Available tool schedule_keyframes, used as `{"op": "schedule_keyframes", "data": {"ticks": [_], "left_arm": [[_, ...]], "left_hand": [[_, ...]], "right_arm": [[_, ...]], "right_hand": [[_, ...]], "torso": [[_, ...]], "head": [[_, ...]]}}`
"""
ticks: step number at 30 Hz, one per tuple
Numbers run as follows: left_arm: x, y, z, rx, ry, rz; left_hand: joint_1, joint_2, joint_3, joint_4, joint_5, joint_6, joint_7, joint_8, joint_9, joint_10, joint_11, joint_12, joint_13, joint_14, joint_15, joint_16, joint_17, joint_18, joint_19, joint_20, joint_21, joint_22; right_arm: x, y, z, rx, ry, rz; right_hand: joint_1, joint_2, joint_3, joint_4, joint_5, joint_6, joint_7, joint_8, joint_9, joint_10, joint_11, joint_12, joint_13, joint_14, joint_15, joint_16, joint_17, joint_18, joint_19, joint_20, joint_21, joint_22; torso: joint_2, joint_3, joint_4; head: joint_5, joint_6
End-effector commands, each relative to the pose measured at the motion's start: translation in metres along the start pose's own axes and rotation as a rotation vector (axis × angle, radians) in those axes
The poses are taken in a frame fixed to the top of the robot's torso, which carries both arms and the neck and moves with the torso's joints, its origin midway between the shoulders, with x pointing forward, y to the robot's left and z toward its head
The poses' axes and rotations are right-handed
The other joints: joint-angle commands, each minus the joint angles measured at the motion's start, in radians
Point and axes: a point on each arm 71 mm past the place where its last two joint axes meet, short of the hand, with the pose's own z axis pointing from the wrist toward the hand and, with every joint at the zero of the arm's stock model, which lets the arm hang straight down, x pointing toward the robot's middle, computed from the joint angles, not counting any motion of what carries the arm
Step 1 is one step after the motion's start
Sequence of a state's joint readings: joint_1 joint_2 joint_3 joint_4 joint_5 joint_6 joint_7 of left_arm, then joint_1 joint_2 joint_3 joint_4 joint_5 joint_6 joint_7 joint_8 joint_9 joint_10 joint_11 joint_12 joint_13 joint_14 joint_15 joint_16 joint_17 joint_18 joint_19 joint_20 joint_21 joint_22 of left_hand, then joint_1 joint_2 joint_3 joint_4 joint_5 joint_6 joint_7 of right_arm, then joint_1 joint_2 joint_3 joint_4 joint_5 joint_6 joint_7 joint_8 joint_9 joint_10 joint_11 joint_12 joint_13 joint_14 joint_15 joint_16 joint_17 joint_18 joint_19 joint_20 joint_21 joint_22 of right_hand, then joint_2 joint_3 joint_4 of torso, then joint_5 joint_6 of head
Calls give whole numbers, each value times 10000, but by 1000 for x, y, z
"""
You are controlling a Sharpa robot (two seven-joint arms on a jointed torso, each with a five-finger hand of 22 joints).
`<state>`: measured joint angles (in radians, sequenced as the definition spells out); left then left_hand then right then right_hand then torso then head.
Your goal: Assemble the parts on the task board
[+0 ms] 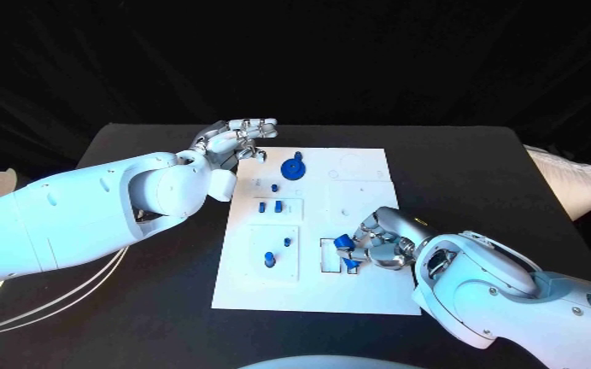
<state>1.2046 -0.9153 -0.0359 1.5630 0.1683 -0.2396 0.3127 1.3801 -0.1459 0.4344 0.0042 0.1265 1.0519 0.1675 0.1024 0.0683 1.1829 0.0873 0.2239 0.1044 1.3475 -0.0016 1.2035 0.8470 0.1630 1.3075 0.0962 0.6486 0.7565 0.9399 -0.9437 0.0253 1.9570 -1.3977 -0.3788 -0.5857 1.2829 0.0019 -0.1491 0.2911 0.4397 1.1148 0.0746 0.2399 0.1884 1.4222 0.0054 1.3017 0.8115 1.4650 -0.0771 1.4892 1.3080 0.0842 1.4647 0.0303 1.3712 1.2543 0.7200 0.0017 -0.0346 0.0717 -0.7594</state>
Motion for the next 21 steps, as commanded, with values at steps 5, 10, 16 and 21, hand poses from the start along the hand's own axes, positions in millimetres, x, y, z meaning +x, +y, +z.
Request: {"op": "schedule_keyframes", "data": {"ticks": [5, 10, 16, 21], "left_arm": [[4, 0, 0, 37, 271, -49], [4, 0, 0, 33, 271, -16], [5, 0, 0, 36, 315, 33], [5, 0, 0, 37, 330, 43]], "left_hand": [[-42, 36, -81, -8, -38, -90, 3, 54, -4, -63, -10, 19, 13, -51, 21, -24, -11, 130, -37, 8, -59, -8], [-45, 37, -87, -9, -38, -95, 4, 55, -4, -71, -8, 24, 14, -52, 22, -21, -12, 130, -37, 9, -59, -7], [-46, 36, -88, -9, -38, -95, 4, 55, -4, -71, -8, 24, 14, -53, 22, -21, -13, 130, -38, 9, -60, -8], [-51, 35, -96, -9, -39, -98, 5, 56, -4, -77, -7, 28, 14, -55, 23, -22, -18, 132, -41, 10, -68, -14]], "right_arm": [[8, 3, 6, 118, 575, -160], [10, 6, 8, 53, 589, -226], [11, 7, 10, 5, 706, -371], [12, 8, 11, -35, 697, -510]], "right_hand": [[-258, 79, -185, 0, -1, 231, -155, 72, 333, 133, -235, -48, 4819, 811, -82, 24, 1291, -174, 24, -105, 40, 0], [-471, 127, -319, -2, -138, 210, -169, 89, 422, 118, -246, -128, 4779, 809, -93, 19, 1284, -171, 15, -119, 24, -19], [-729, 148, -529, -6, -557, 170, -176, 108, 545, 105, -251, -215, 4750, 803, -97, 1, 1260, -167, 4, -126, 4, -39], [-1128, 191, -890, -6, -1818, 110, -181, 143, 755, 83, -251, -355, 4708, 794, -99, -32, 1215, -158, -16, -128, -37, -82]], "torso": [[1, 0, -19], [4, 7, -19], [3, 2, -28], [1, 9, -45]], "head": [[56, -11], [67, 9], [95, 2], [135, -23]]}}
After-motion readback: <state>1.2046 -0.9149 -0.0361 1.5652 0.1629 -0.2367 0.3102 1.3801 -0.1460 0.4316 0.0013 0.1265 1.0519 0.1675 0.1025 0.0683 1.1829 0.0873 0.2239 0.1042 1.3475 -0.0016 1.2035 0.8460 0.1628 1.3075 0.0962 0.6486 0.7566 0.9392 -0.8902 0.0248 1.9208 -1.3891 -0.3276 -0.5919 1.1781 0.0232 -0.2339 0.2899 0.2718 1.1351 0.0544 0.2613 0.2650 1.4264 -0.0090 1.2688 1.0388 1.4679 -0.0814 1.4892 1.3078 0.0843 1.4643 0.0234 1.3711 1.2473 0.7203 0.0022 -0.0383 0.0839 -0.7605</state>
